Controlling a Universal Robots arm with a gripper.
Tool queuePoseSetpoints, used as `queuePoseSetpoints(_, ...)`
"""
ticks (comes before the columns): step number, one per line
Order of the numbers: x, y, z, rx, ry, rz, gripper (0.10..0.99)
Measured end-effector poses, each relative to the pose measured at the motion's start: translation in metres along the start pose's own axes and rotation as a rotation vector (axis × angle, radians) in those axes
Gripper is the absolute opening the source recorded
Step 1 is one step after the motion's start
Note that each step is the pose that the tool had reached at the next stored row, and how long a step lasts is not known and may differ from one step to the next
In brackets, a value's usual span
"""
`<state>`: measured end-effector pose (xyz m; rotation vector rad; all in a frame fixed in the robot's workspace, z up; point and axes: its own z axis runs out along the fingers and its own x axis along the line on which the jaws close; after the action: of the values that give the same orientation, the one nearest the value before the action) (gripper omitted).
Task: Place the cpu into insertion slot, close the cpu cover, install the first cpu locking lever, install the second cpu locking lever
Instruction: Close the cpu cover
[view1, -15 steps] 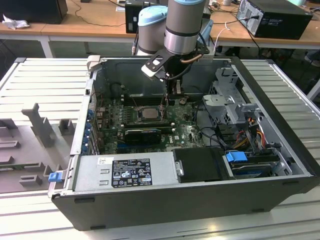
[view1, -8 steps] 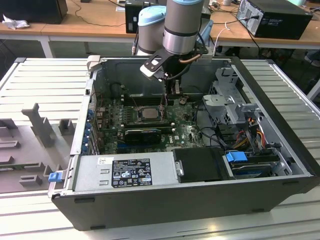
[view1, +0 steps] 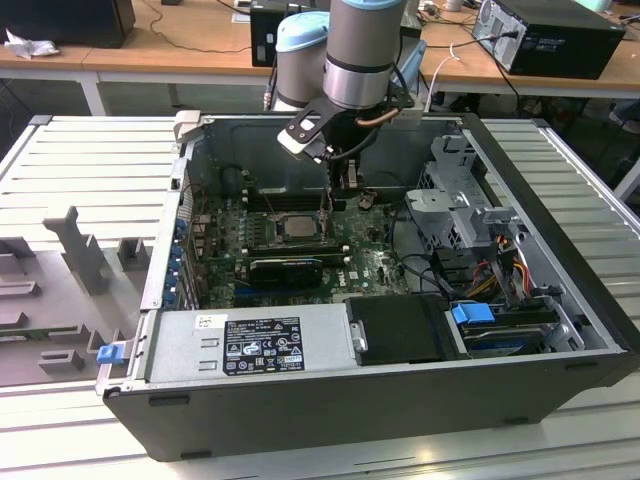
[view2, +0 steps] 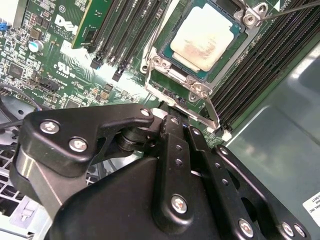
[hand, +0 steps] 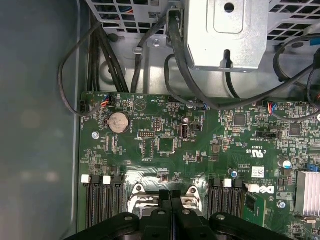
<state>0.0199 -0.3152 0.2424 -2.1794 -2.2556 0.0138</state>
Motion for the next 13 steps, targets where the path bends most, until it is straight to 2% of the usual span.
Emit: queuePoseSetpoints(13, 0.0003, -0.0078, 0.0001, 0.0, 0.0, 0.0, 0.106)
